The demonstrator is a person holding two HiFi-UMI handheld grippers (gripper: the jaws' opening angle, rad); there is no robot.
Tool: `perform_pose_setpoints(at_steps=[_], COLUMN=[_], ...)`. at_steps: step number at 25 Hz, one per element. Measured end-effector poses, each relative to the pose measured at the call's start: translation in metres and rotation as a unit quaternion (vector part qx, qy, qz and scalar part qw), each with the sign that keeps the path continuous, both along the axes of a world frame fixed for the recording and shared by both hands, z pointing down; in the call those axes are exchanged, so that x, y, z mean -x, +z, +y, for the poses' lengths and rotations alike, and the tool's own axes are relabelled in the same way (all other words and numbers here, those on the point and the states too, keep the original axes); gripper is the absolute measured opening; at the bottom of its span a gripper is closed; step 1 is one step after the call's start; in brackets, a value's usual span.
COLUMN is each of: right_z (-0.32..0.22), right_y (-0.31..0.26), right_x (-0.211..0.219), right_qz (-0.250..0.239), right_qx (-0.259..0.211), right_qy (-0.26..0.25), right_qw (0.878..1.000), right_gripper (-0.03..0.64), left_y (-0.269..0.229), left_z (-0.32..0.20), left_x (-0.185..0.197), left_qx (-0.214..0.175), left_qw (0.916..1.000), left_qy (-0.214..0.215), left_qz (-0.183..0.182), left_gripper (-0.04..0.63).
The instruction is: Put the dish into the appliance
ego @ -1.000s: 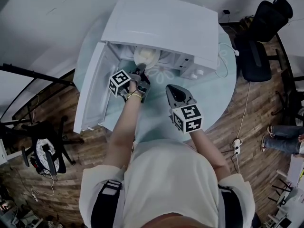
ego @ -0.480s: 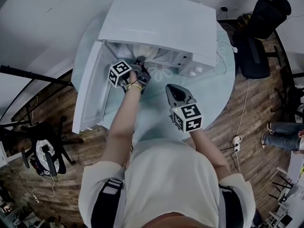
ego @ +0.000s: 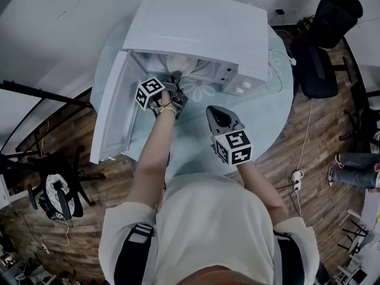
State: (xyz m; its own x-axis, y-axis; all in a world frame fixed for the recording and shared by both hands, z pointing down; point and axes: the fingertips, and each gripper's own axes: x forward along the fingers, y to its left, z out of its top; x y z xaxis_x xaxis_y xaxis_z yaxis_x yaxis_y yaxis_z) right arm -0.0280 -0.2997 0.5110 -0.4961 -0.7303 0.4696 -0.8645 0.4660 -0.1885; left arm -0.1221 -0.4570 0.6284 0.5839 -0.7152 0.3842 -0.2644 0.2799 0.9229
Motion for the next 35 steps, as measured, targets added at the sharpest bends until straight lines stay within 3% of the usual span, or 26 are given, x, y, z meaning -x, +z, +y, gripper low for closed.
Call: perform_pose_setpoints(at_steps=[8,13,17,24,29,35], right_z=[0.013,0.026,0.040,0.070,0.095,0.133], right_y=[-0.003,-0.009,-0.016,-0.026,-0.031,-0.033], right_x=[-0.007,-0.010,-0.017,-0.030,-0.044,-0.056], right_qz=[-0.001,-0.004,-0.007,-0.011,-0.016,-0.025], right_qx=[-0.003,-0.011,-0.016,-0.027,-0.031,-0.033], right_qy=[-0.006,-0.015,-0.021,-0.033,-0.040,-0.044], right_qw=[1.000,1.000,1.000,0.999,0.999,0.998], right_gripper=[0.005,0.005,0.005,0.005,0.005,0.005], left_y=[-0.020,-0.041,-0.059,-0.083,-0.102,-0.114], left_z=[0.023,0.052,0.085,0.150,0.194,0.250], left_x=[0.000,-0.002,-0.009,-0.023,-0.037,-0.057], left_qx=[-0.027,-0.059,-0.087,-0.118,-0.149,-0.166], left_qw=[0.9996,0.9977,0.9922,0.9762,0.9548,0.9380], left_qy=[-0.001,0.020,0.045,0.074,0.087,0.112], left_qz=[0.005,-0.029,-0.077,-0.166,-0.242,-0.283], left_gripper=[0.110,0.109,0.071,0.011,0.009,0.009])
